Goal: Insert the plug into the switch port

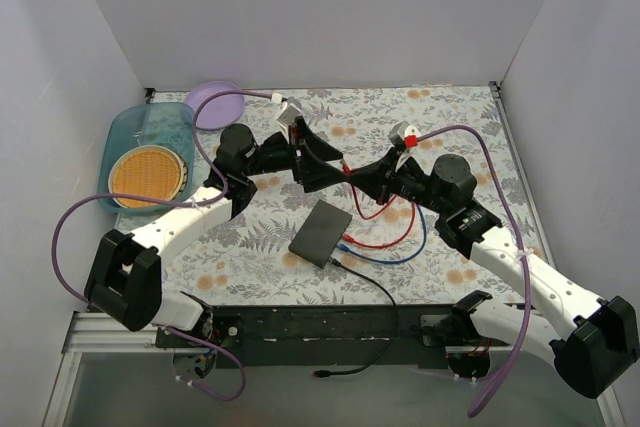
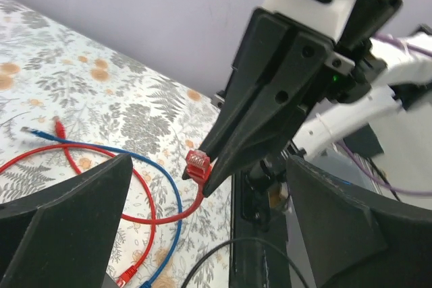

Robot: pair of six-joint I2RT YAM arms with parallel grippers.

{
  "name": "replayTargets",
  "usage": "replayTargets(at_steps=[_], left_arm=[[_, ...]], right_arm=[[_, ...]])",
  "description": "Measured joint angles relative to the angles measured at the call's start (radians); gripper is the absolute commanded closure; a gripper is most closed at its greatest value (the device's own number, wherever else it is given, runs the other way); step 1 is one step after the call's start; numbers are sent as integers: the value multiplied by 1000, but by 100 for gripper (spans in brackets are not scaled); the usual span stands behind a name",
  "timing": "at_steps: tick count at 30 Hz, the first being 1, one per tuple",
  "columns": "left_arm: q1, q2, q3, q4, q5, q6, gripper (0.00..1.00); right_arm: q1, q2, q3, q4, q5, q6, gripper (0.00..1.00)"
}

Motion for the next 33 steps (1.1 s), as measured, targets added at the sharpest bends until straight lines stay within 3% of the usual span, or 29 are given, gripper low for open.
replayTargets(at_steps=[9,16,33], left_arm=[[-1,-164,-45,-146,-398,51,2],[0,-184,-45,-278,-634,88,2],[0,-58,-76,-391,-658,129,2]], right_arm=[[-3,-8,-11,-71,42,-37,99],[-3,-10,-42,-149,95,-84,99],[-3,64,-221,-257,277,-111,99]])
